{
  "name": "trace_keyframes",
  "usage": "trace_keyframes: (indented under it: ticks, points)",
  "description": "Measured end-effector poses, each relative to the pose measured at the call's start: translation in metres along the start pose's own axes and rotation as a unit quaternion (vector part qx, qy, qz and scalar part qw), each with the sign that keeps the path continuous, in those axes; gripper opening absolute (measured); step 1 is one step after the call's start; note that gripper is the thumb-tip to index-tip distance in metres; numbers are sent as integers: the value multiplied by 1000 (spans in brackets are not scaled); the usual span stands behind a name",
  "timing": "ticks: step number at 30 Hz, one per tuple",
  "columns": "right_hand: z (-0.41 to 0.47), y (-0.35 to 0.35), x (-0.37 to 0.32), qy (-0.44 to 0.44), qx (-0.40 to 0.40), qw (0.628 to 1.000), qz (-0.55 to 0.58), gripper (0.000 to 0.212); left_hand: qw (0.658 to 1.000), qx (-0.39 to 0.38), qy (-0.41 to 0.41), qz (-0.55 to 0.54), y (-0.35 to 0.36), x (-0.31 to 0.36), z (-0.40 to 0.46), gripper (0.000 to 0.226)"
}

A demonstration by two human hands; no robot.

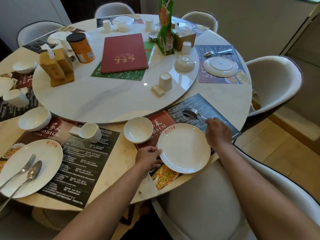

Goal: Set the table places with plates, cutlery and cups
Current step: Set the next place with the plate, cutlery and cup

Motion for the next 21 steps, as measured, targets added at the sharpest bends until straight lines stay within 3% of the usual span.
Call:
trace_keyframes:
  ticks: [4, 7, 21]
  points:
    - [-45, -5, 3, 73, -5, 975, 211, 31, 1000, 10, 3, 2, 0, 0, -2, 18]
    - [-87, 0, -2, 103, -37, 954, 279, 30, 1000, 17, 3, 4, 1, 1, -2, 18]
    - [-149, 14, -14, 93, -43, 964, 245, 24, 998, 55, 6, 6, 4, 3, -3, 19]
Point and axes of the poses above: each hand's wrist, its own z-axis towards the middle knuckle, its own y-axis out of the palm, x = y × z, the point moved 5 cm from there along z, towards the middle knuckle, and after that the axes turned 5 degrees about -y, right-handed, at the moved point
